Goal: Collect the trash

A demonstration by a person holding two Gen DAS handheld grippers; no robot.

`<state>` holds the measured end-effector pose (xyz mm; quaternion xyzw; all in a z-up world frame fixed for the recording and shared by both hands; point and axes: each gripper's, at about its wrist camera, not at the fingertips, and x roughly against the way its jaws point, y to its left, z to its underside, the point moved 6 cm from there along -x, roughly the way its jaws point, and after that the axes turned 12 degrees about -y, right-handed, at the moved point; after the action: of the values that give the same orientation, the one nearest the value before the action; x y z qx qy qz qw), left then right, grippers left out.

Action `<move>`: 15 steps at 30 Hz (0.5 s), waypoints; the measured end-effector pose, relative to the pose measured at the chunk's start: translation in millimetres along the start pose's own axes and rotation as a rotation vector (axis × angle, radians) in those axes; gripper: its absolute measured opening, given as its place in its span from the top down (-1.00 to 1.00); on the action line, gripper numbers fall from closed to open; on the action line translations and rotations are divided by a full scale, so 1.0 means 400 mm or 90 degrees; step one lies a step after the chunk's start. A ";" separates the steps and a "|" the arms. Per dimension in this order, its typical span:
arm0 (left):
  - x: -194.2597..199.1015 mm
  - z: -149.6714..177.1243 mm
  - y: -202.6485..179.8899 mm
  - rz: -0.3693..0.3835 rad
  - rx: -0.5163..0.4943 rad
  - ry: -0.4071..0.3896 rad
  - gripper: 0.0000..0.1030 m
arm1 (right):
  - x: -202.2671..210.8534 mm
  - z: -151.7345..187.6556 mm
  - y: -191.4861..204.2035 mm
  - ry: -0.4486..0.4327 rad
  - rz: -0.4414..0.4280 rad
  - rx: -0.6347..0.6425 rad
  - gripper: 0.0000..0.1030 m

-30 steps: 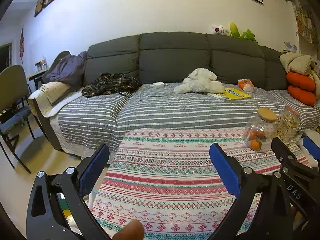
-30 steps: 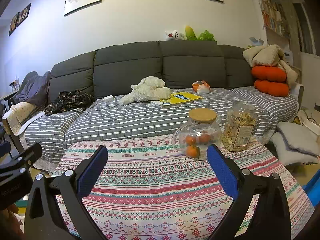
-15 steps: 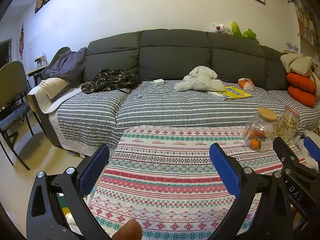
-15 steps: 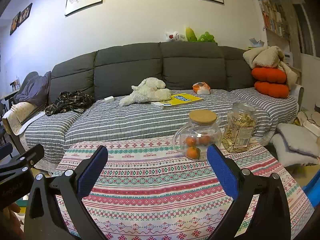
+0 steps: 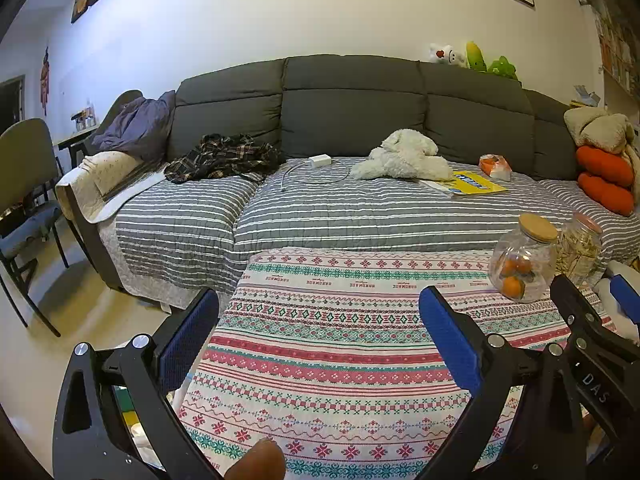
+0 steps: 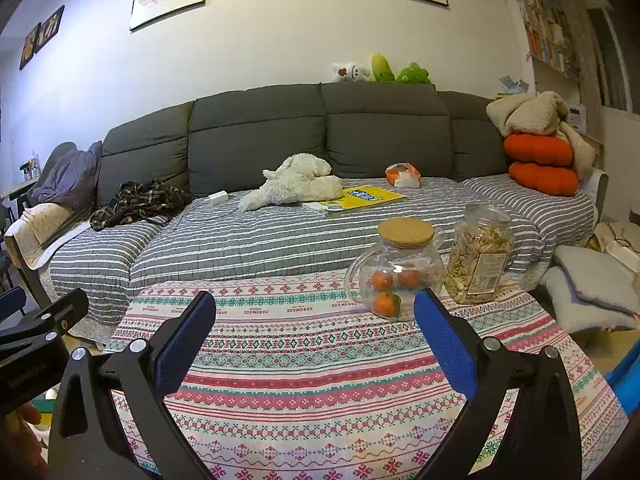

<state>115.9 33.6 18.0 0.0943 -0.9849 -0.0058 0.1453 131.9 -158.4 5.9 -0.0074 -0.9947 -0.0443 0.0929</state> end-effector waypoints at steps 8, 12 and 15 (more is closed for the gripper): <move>-0.003 0.004 0.002 -0.001 0.001 0.005 -0.86 | -0.001 0.006 0.000 0.003 0.000 0.002 -0.87; -0.007 0.007 0.002 -0.004 0.003 0.008 -0.86 | -0.001 0.007 -0.001 0.004 0.000 0.002 -0.87; -0.008 0.009 0.006 -0.006 0.004 0.011 -0.87 | -0.002 0.011 -0.002 0.006 0.000 0.001 -0.87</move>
<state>117.5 36.5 13.8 0.0995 -0.9832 -0.0024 0.1531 131.9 -158.6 1.6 -0.0073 -0.9943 -0.0433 0.0973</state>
